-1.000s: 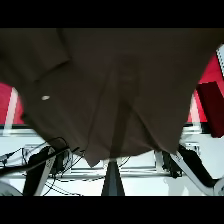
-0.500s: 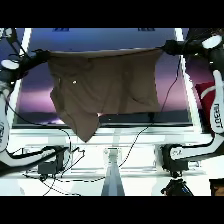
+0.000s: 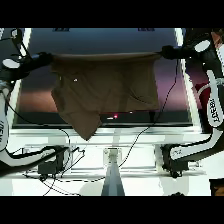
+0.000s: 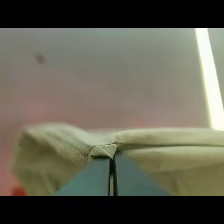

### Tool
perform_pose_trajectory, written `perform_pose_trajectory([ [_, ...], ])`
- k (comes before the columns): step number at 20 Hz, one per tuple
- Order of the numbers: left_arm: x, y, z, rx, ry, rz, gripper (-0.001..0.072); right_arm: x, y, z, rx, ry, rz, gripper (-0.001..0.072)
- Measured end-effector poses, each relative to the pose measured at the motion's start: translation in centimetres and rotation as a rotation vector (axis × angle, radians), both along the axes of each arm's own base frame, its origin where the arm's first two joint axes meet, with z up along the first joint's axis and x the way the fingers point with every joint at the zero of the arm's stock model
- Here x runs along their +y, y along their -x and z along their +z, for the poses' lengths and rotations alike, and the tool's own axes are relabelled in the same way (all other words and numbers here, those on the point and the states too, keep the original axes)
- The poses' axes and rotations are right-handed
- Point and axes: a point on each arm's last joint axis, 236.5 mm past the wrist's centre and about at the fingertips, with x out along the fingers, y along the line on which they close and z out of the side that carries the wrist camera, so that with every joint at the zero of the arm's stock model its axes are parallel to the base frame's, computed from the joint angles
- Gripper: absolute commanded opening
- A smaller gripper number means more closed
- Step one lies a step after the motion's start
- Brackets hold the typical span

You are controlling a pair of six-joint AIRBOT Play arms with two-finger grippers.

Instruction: Fold the clothes and pants, and hang the long-sleeved shirts on hangers.

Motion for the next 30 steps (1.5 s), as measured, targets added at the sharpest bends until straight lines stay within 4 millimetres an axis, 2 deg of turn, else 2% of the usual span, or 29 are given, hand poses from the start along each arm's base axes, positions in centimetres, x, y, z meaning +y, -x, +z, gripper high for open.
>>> perform_pose_trajectory([
  [2, 0.1, 3.1, -1.7, 0.137, 0.04, -0.049, 0.0014, 0.1, 2.6, -1.5, 0.103, 0.03, 0.067, 0.0012],
  [5, -0.8, 8.5, -5.7, 0.376, 0.104, -0.124, 0.0017, 0.6, 6.4, -3.4, 0.25, 0.037, 0.145, 0.0026],
  [6, -1.1, 9.7, -6.9, 0.436, 0.127, -0.134, 0.0086, 0.7, 7.5, -4.0, 0.293, 0.037, 0.162, 0.0236],
  [7, -1.4, 10.6, -8.0, 0.485, 0.144, -0.145, 0.0324, 0.8, 8.3, -4.5, 0.322, 0.036, 0.172, 0.064],
  [8, -1.7, 11.3, -8.8, 0.523, 0.164, -0.151, 0.0469, 0.8, 8.8, -4.9, 0.342, 0.036, 0.179, 0.0668],
  [10, -2.3, 12.0, -9.6, 0.567, 0.219, -0.15, 0.0474, 0.6, 9.5, -5.3, 0.366, 0.046, 0.185, 0.0663],
  [12, -2.6, 11.9, -9.1, 0.572, 0.266, -0.151, 0.0468, -0.4, 10.8, -5.8, 0.415, 0.087, 0.2, 0.0633],
  [14, -2.3, 11.8, -7.9, 0.565, 0.298, -0.154, 0.0468, -2.1, 12.6, -6.6, 0.487, 0.127, 0.204, 0.0454],
  [15, -2.1, 11.9, -6.9, 0.556, 0.312, -0.158, 0.0468, -2.9, 14.0, -7.1, 0.537, 0.128, 0.197, 0.039],
  [18, -0.9, 12.5, -4.4, 0.536, 0.338, -0.159, 0.0468, -4.2, 18.5, -8.9, 0.69, 0.063, 0.169, 0.0376],
  [19, -0.6, 12.9, -3.8, 0.537, 0.346, -0.161, 0.0464, -4.2, 20.2, -9.7, 0.739, 0.02, 0.158, 0.0376],
  [21, -0.2, 13.9, -3.0, 0.552, 0.363, -0.172, 0.0289, -3.0, 22.9, -10.7, 0.806, -0.086, 0.159, 0.0376],
  [24, 0.0, 15.5, -2.7, 0.593, 0.374, -0.193, 0.0276, 0.0, 25.4, -11.8, 0.837, -0.252, 0.165, 0.0376],
  [27, 0.0, 17.2, -3.1, 0.631, 0.401, -0.188, 0.0276, 2.0, 26.0, -12.4, 0.813, -0.35, 0.156, 0.0369],
  [30, 0.0, 19.9, -4.2, 0.668, 0.442, -0.161, 0.0276, 2.5, 25.8, -13.1, 0.772, -0.369, 0.153, 0.0137],
])
